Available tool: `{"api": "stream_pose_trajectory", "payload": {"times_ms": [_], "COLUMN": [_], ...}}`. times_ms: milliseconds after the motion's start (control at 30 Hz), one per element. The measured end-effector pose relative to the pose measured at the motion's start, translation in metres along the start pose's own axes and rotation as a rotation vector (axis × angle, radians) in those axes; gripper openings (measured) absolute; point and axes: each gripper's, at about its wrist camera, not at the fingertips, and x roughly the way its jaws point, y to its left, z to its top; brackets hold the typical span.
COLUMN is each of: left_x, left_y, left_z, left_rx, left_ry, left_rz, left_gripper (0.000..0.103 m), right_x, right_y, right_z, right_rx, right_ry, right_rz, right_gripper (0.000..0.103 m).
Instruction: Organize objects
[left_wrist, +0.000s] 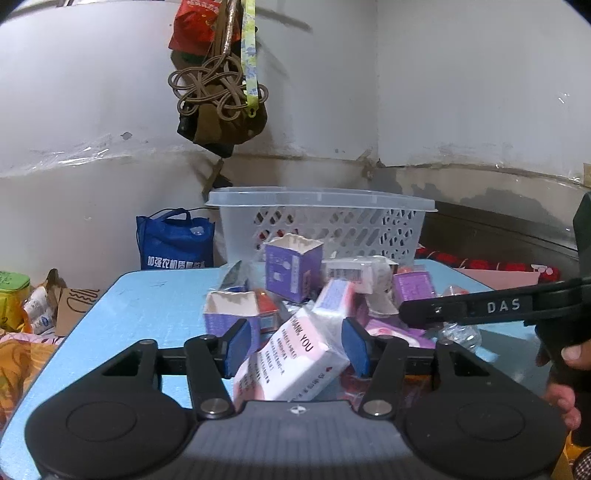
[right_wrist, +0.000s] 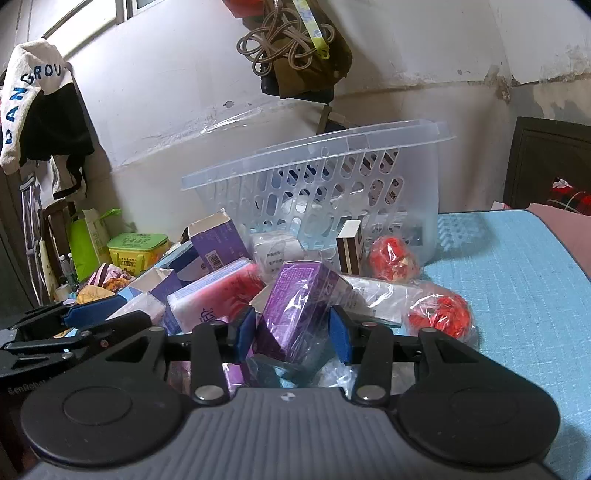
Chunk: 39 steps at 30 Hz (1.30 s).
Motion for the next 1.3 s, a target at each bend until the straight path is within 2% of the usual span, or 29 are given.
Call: {"api": "stream_pose_trajectory", "payload": {"times_ms": [67, 200, 267, 400, 500, 533, 600, 700, 1067, 1167, 1300], "left_x": [-0.004, -0.002, -0.001, -0.001, 0.011, 0.010, 0.008, 0.003, -0.007, 0.001, 0.033], "left_y": [0.008, 0.022, 0.023, 0.023, 0.026, 0.028, 0.030, 0.032, 0.030, 0.027, 0.022], "left_z": [-0.003, -0.012, -0.020, -0.020, -0.024, -0.026, -0.027, -0.024, 0.029, 0.056, 0.110], "left_rx": [-0.005, -0.021, -0.007, 0.000, 0.001, 0.002, -0.014, -0.027, -0.004, 0.013, 0.019], "left_ry": [-0.007, 0.054, 0.067, 0.070, 0.137, 0.119, 0.102, 0.063, -0.085, -0.127, -0.158], "left_rz": [0.013, 0.034, 0.042, 0.051, 0.054, 0.054, 0.048, 0.071, 0.047, 0.030, -0.027], "left_gripper": [0.069, 0.073, 0.079, 0.081, 0.082, 0.082, 0.075, 0.074, 0.074, 0.074, 0.074], "right_x": [0.000, 0.000, 0.000, 0.000, 0.000, 0.000, 0.000, -0.005, -0.023, -0.034, -0.037], "right_y": [0.000, -0.001, -0.001, -0.001, -0.001, -0.001, -0.001, 0.001, 0.002, 0.003, 0.004], "right_z": [0.000, 0.000, -0.001, 0.000, -0.001, -0.002, -0.002, 0.000, 0.021, 0.035, 0.076], "right_rx": [0.000, 0.004, 0.003, 0.004, -0.002, -0.001, -0.003, -0.017, -0.042, -0.046, -0.065], "right_ry": [0.000, -0.003, -0.003, -0.002, -0.001, -0.001, -0.005, -0.029, -0.113, -0.167, -0.248], "right_rz": [0.001, 0.002, 0.002, 0.002, 0.000, 0.000, -0.003, -0.014, -0.038, -0.041, -0.037], "right_gripper": [0.047, 0.047, 0.047, 0.047, 0.047, 0.047, 0.046, 0.046, 0.045, 0.045, 0.045]}}
